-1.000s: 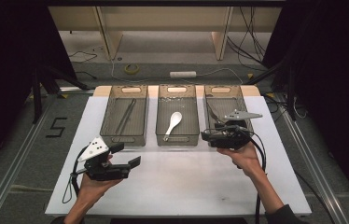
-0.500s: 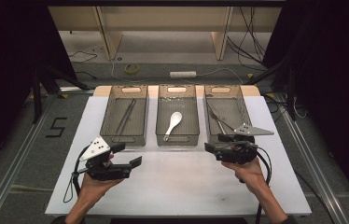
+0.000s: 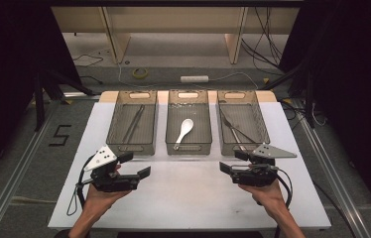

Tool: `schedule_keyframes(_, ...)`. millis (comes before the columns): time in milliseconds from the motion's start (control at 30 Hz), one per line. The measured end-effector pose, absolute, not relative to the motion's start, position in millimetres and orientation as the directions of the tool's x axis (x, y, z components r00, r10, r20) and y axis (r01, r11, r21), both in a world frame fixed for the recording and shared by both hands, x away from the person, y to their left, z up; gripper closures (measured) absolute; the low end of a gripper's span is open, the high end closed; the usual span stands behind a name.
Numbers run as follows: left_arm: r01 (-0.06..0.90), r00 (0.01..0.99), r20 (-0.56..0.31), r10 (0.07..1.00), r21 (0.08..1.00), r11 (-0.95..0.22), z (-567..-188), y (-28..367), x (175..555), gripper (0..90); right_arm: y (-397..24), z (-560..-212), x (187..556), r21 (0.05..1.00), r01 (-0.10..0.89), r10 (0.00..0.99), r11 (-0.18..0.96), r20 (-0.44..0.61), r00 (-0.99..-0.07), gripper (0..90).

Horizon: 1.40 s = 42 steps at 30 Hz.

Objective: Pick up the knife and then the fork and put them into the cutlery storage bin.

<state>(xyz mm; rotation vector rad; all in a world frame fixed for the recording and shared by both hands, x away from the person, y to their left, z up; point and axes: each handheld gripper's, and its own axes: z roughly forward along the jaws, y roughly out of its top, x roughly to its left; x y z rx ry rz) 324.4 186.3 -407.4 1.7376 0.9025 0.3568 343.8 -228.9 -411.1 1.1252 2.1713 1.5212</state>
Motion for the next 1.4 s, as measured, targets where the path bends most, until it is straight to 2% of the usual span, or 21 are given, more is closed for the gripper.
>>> schedule_keyframes(433,0.392,0.67,-0.194,0.717,0.912,-0.119,-407.5,186.5,323.7,15.7,-226.0,-415.5,329.1,0.896,0.411,0.72,0.17,0.172,-0.673,19.4)
schedule_keyframes(1400,0.391,0.678,-0.192,0.71,0.911,-0.128,-407.3,186.2,323.3,15.7,-234.0,-423.3,318.6,0.901,0.403,0.742,0.16,0.16,-0.651,19.0)
